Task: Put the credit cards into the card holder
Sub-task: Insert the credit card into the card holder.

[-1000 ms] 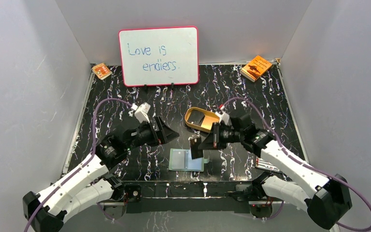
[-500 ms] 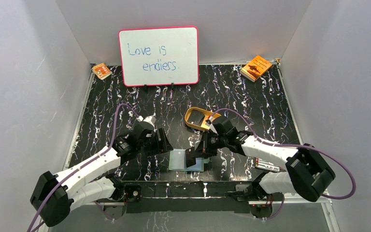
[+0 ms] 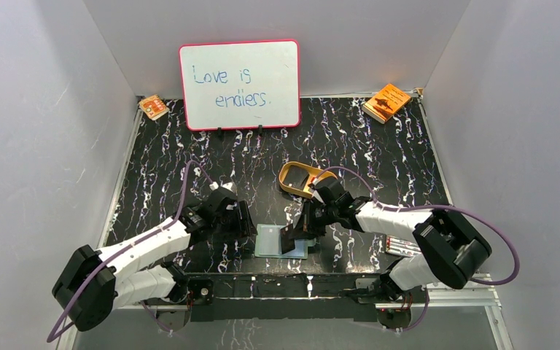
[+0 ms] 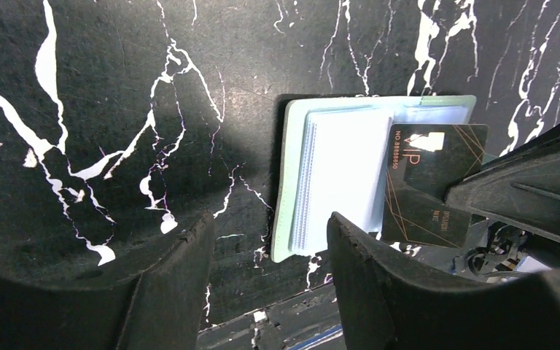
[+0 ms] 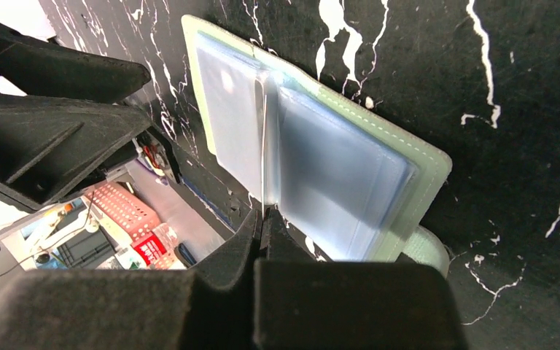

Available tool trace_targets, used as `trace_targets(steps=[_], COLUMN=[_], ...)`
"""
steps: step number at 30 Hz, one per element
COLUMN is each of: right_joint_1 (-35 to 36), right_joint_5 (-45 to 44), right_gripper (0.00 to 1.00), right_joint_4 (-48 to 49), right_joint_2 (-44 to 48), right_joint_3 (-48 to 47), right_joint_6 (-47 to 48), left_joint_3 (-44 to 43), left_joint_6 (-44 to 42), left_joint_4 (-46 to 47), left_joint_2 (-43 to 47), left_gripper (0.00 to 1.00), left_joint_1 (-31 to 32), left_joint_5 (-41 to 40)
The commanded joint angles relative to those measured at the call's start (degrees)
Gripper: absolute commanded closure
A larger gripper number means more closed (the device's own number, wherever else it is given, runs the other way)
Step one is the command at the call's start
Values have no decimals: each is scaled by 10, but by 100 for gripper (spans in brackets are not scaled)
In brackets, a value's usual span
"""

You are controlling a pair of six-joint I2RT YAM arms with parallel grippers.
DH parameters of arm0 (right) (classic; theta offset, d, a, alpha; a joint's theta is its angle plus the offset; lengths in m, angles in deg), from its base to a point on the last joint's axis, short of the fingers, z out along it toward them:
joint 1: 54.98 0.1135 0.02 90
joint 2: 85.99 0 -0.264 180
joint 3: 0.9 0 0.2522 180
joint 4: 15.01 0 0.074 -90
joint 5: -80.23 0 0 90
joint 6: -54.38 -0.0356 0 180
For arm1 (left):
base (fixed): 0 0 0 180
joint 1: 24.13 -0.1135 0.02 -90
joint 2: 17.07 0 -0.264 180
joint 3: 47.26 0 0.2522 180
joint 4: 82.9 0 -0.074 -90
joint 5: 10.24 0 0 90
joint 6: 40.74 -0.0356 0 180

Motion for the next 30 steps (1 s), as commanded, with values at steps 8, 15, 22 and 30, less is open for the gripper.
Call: trace_targets(steps=[8, 15, 22, 30], right_joint_1=[2, 2, 3, 4], right_joint_5=[12, 16, 21, 5], right_gripper=[100, 100, 100, 100], right_joint_4=[57, 65, 81, 85], right_joint_2=[-21, -29, -31, -3], right_joint_3=[8, 7, 9, 12], right_joint_6=[7, 9, 14, 15], left_joint_3=[15, 23, 28, 27], left_joint_6=[4, 5, 2, -2], left_joint_4=[18, 26, 37, 53], left_joint_2=[-25, -38, -59, -88], left_gripper=[46, 48, 53, 65], left_joint_1=[2, 2, 2, 2], left_joint_5=[20, 28, 42, 56])
